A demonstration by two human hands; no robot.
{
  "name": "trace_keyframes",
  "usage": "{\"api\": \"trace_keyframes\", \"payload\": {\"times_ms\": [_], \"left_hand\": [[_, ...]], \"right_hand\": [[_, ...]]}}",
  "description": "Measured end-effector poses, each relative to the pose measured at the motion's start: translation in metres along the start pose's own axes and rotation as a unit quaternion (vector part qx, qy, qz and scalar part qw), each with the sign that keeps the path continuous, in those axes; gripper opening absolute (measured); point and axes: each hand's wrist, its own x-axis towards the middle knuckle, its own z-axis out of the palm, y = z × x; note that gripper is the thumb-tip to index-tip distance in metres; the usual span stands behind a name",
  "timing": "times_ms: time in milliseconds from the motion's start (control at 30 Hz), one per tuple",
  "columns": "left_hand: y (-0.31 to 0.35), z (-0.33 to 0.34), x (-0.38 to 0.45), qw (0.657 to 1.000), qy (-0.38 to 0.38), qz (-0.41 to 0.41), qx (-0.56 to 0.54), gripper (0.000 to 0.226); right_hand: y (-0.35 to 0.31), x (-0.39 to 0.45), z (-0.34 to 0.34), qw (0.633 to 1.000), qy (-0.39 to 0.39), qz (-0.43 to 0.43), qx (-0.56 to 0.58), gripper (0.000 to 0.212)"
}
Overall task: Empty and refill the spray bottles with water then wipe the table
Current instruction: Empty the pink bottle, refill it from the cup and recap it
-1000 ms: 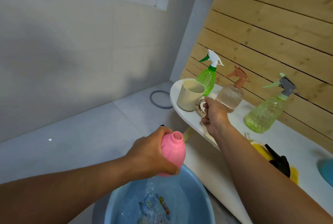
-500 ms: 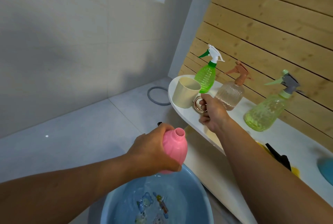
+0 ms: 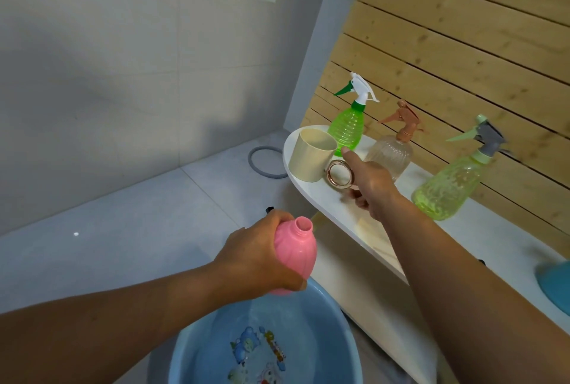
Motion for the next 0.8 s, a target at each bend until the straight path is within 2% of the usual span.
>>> {"api": "trace_keyframes", "payload": {"times_ms": [100, 200, 300, 367, 433, 500, 567, 667, 800], "left_hand": [[0.0, 0.0, -0.002, 1.0, -0.001, -0.01, -0.004, 0.098], [0.002, 0.001, -0.005, 1.0, -0.004, -0.008, -0.004, 0.102], [0.006, 0.002, -0.008, 1.0, -0.007, -0.003, -0.009, 0.105], [0.011, 0.005, -0.011, 1.0, -0.01, 0.0, -0.011, 0.104], [0.015, 0.006, -0.014, 1.0, -0.01, 0.003, -0.011, 0.103], [0.019, 0.007, -0.015, 1.0, -0.01, 0.004, -0.01, 0.105], [0.022, 0.007, -0.016, 1.0, -0.008, 0.007, -0.005, 0.108], [0.026, 0.008, -0.018, 1.0, -0.004, 0.008, -0.005, 0.109], [0.028, 0.008, -0.02, 1.0, 0.002, 0.006, -0.002, 0.108]], "right_hand": [[0.004, -0.005, -0.028, 0.993, 0.042, -0.071, -0.089, 0.06], [0.02, -0.012, -0.069, 0.964, 0.078, -0.111, -0.228, 0.041], [0.037, -0.021, -0.11, 0.922, 0.078, -0.036, -0.378, 0.031], [0.051, -0.03, -0.131, 0.889, 0.085, 0.018, -0.449, 0.04], [0.064, -0.04, -0.146, 0.865, 0.101, 0.037, -0.49, 0.054], [0.075, -0.05, -0.155, 0.851, 0.115, 0.051, -0.51, 0.061], [0.082, -0.059, -0.162, 0.848, 0.12, 0.076, -0.51, 0.06], [0.093, -0.071, -0.168, 0.864, 0.126, 0.125, -0.472, 0.056], [0.099, -0.075, -0.164, 0.905, 0.123, 0.173, -0.369, 0.046]]}}
